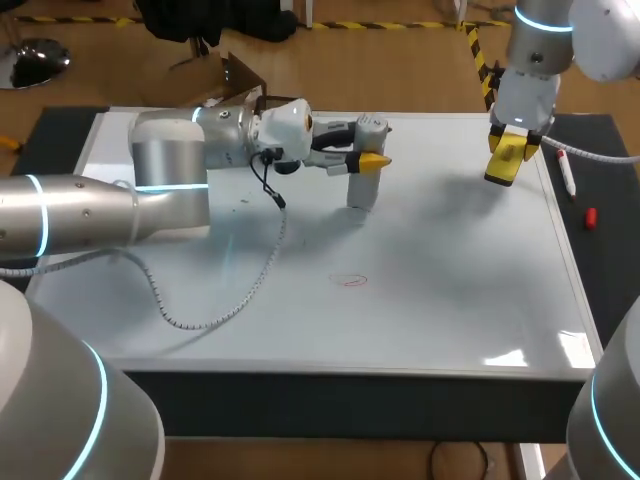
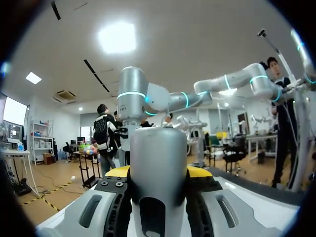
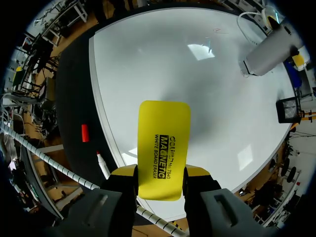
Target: Pick up the inspection probe, press it on each red-marked spot on the whiteboard one by one, put down the probe, pick up the eraser, and wipe off all the red marks.
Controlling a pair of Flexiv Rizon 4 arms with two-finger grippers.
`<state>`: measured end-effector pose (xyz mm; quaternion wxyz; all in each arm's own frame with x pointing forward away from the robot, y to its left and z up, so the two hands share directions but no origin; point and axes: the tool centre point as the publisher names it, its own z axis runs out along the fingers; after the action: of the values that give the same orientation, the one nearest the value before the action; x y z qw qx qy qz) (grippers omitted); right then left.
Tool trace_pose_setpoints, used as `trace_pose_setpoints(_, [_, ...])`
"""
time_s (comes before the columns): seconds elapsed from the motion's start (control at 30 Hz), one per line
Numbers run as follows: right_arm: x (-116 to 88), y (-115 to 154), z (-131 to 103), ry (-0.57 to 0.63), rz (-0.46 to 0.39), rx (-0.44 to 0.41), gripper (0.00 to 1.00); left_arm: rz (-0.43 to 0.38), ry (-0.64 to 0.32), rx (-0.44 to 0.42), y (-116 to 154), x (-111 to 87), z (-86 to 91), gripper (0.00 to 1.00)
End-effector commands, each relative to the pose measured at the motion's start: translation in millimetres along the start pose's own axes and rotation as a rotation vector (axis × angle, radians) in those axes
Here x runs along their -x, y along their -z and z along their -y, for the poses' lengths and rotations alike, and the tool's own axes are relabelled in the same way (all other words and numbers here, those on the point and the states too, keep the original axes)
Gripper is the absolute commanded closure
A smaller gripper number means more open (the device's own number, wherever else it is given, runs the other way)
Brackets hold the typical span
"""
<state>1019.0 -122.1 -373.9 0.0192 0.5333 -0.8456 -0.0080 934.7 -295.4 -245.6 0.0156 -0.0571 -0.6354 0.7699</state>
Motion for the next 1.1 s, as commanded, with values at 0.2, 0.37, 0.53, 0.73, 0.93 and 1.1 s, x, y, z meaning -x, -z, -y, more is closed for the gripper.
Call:
trace_pose_setpoints(0.2, [-0.3, 0.5, 1.1, 0.002, -0.003, -0.001, 1.0, 0.048, -0.042, 0.001, 20.5, -9.8, 42.4, 1.0])
trace_pose_setpoints(0.37, [-0.3, 0.5, 1.1, 0.002, -0.003, -0.001, 1.0, 0.115, -0.05, -0.001, 49.8, -4.8, 58.9, 1.0])
trace_pose_setpoints(0.53, [-0.3, 0.5, 1.1, 0.002, -0.003, -0.001, 1.0, 0.193, -0.061, 0.013, 83.0, -0.2, 69.3, 1.0])
trace_pose_setpoints(0.73, [-0.3, 0.5, 1.1, 0.002, -0.003, -0.001, 1.0, 0.307, -0.049, 0.018, 136.2, 4.1, 72.3, 1.0])
trace_pose_setpoints(0.93, [-0.3, 0.5, 1.1, 0.002, -0.003, -0.001, 1.0, 0.402, -0.04, 0.018, 187.9, 6.9, 73.7, 1.0])
trace_pose_setpoints(1.1, [-0.3, 0.5, 1.1, 0.002, -0.003, -0.001, 1.0, 0.456, -0.057, 0.031, 225.7, 10.0, 75.9, 1.0])
